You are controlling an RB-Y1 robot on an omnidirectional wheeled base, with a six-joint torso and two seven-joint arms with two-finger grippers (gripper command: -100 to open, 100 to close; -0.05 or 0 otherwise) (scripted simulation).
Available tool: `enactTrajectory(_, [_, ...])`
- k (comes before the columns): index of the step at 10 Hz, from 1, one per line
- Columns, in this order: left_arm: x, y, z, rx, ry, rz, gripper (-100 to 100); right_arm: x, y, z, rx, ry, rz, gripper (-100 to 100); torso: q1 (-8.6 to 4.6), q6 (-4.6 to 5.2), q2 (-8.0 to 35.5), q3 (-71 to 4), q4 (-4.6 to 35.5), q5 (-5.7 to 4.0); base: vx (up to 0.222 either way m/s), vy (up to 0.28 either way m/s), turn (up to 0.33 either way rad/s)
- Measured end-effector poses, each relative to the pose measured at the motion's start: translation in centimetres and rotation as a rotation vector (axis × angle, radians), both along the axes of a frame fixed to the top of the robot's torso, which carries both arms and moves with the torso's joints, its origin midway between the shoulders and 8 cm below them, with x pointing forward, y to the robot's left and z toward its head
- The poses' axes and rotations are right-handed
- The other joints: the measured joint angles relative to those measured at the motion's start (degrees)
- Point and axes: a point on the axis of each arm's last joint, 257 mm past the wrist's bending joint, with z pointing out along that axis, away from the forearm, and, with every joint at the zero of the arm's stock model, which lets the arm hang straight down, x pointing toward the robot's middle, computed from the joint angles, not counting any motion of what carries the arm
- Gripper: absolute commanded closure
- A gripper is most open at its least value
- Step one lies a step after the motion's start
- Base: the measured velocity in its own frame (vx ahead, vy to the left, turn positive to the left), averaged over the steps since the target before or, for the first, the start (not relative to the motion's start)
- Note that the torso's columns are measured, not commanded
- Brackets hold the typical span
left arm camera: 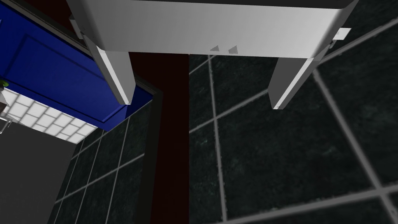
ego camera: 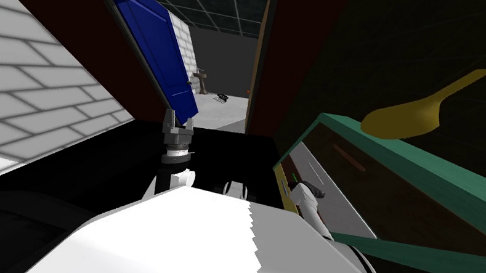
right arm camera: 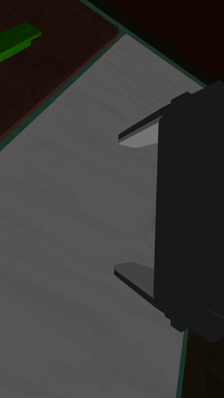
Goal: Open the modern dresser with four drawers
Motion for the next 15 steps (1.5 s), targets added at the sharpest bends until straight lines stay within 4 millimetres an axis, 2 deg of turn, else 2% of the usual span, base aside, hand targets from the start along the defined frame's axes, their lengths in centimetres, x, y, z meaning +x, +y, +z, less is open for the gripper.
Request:
enactTrajectory(6, [0.0, 0.0, 0.0, 0.000, 0.000, 0.000, 0, -2.6, -2.5, 0.6, -0.114, 0.126, -0.070, -100, 0.04, -0.05, 0.0, 0.0, 0.0, 0.01, 0.025, 0.015, 0.094])
enactTrajectory(10, [0.0, 0.0, 0.0, 0.000, 0.000, 0.000, 0, -5.1, -4.8, 2.4, -0.246, 0.257, -0.141, -100, 0.03, -0.02, -0.1, 0.0, 0.0, 0.01, 0.041, 0.016, 0.116])
enactTrajectory(15, [0.0, 0.0, 0.0, 0.000, 0.000, 0.000, 0, -6.6, -5.9, 4.1, -0.331, 0.338, -0.185, -100, 0.03, -0.03, 0.0, 0.0, 0.0, 0.01, 0.016, 0.008, 0.035])
